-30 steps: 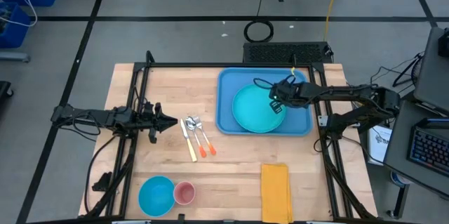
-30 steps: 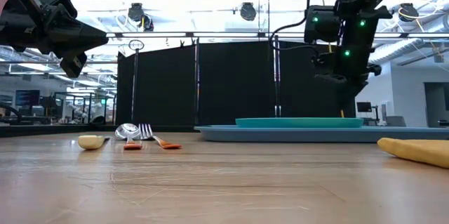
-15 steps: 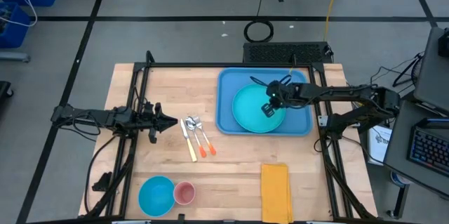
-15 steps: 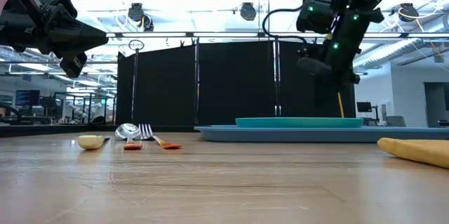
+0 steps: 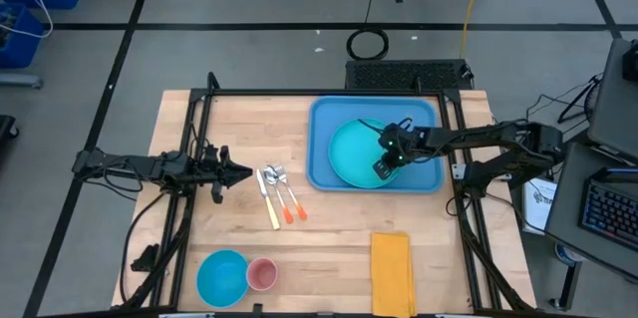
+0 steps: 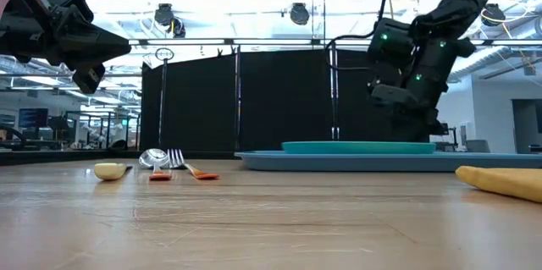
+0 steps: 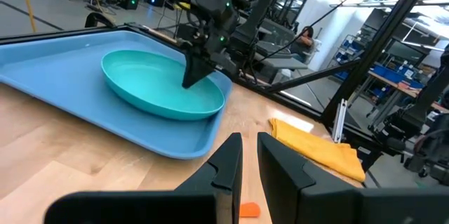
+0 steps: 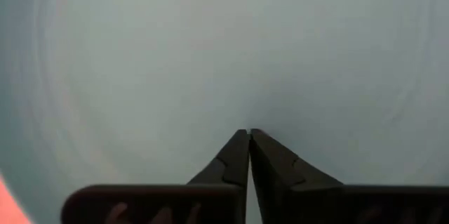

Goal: Set up tray
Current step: Move the light blue plate to the center of the blue tray, then put the pink cup onto the blue tray

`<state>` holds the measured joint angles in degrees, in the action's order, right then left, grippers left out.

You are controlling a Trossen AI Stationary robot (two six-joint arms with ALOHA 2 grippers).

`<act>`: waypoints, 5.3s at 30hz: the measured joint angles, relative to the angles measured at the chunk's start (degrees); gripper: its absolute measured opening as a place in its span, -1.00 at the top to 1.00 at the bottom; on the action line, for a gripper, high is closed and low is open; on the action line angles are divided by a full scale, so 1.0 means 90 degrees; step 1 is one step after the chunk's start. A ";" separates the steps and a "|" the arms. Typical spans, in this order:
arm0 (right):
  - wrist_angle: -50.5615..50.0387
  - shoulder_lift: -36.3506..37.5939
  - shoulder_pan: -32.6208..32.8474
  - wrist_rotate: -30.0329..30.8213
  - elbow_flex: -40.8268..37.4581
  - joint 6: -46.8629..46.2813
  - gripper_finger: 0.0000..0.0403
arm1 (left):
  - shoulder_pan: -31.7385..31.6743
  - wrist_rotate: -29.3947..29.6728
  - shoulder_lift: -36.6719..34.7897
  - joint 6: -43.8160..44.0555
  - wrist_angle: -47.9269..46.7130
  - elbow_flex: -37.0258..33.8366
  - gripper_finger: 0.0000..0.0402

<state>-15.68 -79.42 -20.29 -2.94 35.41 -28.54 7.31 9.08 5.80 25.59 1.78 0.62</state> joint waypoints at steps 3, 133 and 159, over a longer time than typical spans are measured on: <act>0.0102 0.0000 -0.0006 0.0000 -0.0037 0.0006 0.98 | 0.0002 0.0022 0.0068 0.0000 0.0003 -0.0002 0.76; 0.4265 -0.1742 0.4276 -0.0245 0.1960 0.3614 0.31 | 0.0000 0.0171 0.0289 0.0012 0.0021 0.0000 0.76; -0.0422 -0.4579 0.4761 -0.0542 0.7571 0.6562 0.31 | 0.0001 0.0189 0.0637 0.0024 0.0185 -0.0003 0.76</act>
<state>-19.48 -120.63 22.55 -7.81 103.56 30.52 7.32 10.78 11.54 25.80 3.44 0.59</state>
